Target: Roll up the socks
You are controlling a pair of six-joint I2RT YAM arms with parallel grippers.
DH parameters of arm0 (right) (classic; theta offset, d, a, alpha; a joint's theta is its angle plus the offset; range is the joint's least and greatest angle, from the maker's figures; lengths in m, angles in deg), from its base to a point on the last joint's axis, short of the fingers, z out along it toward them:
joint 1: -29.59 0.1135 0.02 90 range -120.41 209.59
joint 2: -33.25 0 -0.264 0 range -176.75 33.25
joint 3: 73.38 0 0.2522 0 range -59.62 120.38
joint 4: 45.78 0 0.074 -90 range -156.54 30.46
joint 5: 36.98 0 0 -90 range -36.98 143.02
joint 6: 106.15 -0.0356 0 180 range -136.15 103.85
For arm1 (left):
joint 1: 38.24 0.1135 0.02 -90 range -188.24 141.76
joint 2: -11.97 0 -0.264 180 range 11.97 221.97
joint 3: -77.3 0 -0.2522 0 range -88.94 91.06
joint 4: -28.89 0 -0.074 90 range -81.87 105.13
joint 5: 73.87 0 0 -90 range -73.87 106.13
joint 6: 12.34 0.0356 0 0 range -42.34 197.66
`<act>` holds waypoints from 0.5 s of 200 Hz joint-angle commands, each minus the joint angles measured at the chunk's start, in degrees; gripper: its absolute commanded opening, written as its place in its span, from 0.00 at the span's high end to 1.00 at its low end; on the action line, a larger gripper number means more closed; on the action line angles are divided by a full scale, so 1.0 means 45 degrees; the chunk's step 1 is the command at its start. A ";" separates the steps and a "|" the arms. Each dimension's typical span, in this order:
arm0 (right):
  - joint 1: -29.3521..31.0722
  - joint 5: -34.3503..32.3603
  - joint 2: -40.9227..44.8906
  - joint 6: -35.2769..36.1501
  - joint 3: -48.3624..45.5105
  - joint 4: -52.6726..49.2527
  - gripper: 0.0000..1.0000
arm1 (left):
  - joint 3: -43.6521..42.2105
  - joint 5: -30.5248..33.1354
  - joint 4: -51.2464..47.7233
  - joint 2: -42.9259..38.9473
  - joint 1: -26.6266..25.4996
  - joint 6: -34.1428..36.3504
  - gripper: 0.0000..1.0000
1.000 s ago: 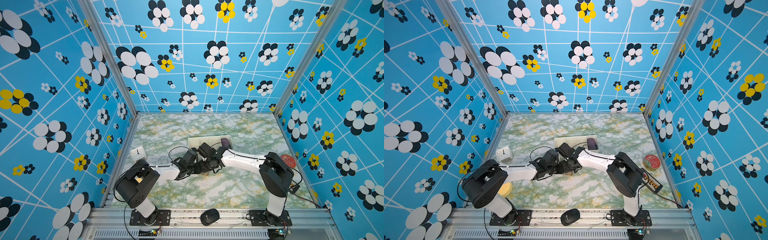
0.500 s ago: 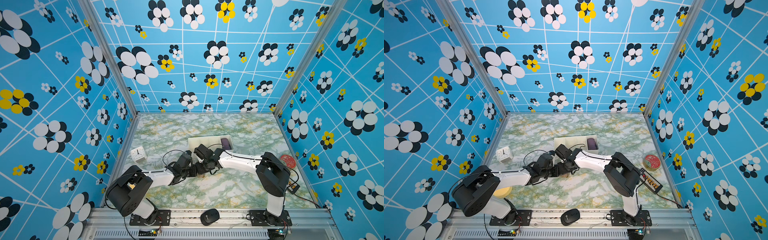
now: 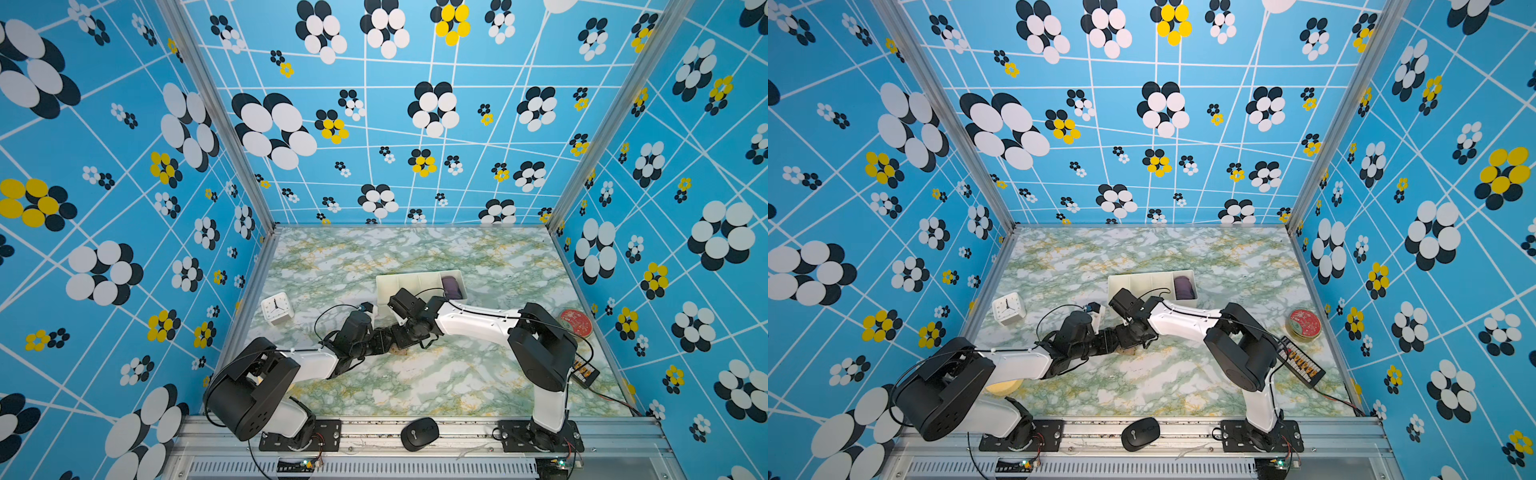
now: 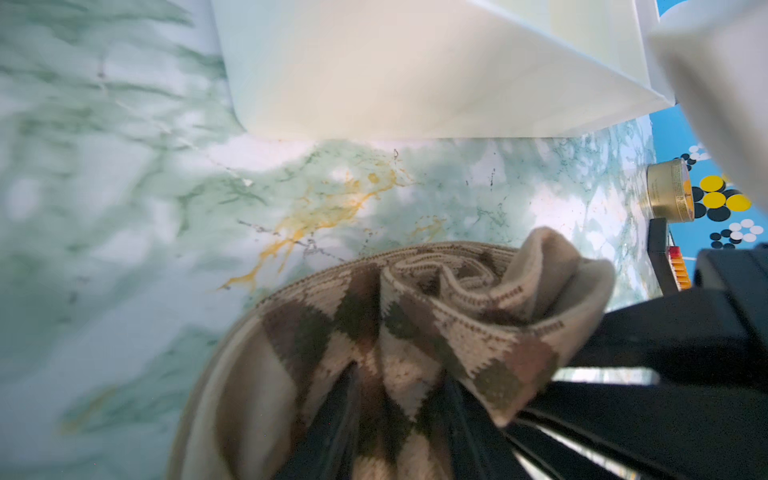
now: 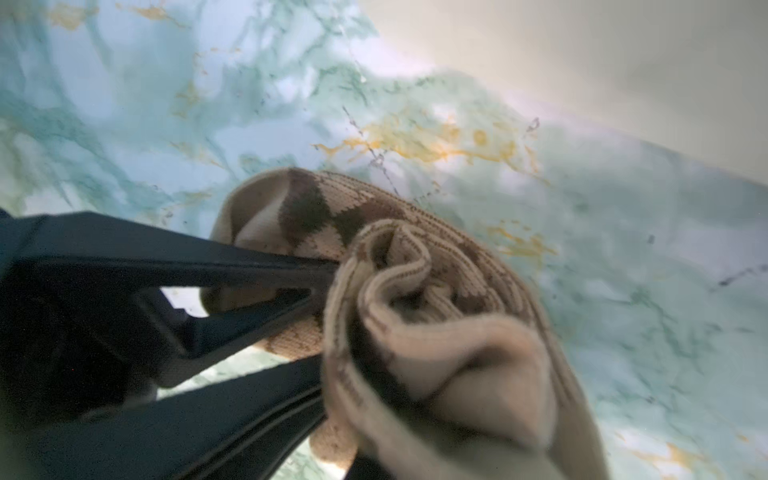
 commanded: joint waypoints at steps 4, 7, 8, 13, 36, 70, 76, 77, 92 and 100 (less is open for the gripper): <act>0.0573 0.0783 -0.2756 0.0160 -0.1155 0.0146 0.88 | -0.0413 -0.1338 -0.2207 0.0114 -0.0226 0.0113 0.70; 0.0567 0.0785 -0.2756 0.0160 -0.1121 0.0150 0.88 | -0.0413 -0.1338 -0.2237 0.0123 -0.0221 0.0132 0.72; 0.0578 0.0785 -0.2756 0.0160 -0.1128 0.0144 0.88 | -0.0413 -0.1338 -0.2250 0.0123 -0.0222 0.0138 0.72; 0.0567 0.0766 -0.2756 0.0160 -0.1131 0.0151 0.88 | -0.0412 -0.1338 -0.2318 0.0124 -0.0186 0.0160 0.74; 0.0572 0.0693 -0.2720 0.0126 -0.1174 0.0252 0.89 | -0.0360 -0.1302 -0.2636 0.0087 -0.0108 0.0294 0.84; 0.0569 0.0593 -0.2377 0.0005 -0.1432 0.0556 0.90 | 0.0122 -0.0888 -0.4063 -0.0364 -0.0084 0.0682 0.83; 0.0568 0.0562 -0.2331 -0.0015 -0.1461 0.0552 0.90 | 0.0251 -0.0789 -0.4397 -0.0498 -0.0087 0.0771 0.81; 0.0559 0.0556 -0.2329 -0.0015 -0.1455 0.0540 0.91 | 0.0271 -0.0789 -0.4525 -0.0529 -0.0087 0.0789 0.81; 0.0568 0.0418 -0.2255 -0.0016 -0.1496 0.0466 0.91 | 0.0552 -0.0518 -0.5269 -0.0991 -0.0087 0.1006 0.77; 0.0562 0.0293 -0.2231 -0.0016 -0.1525 0.0383 0.91 | 0.0725 -0.0333 -0.5738 -0.1259 -0.0077 0.1105 0.75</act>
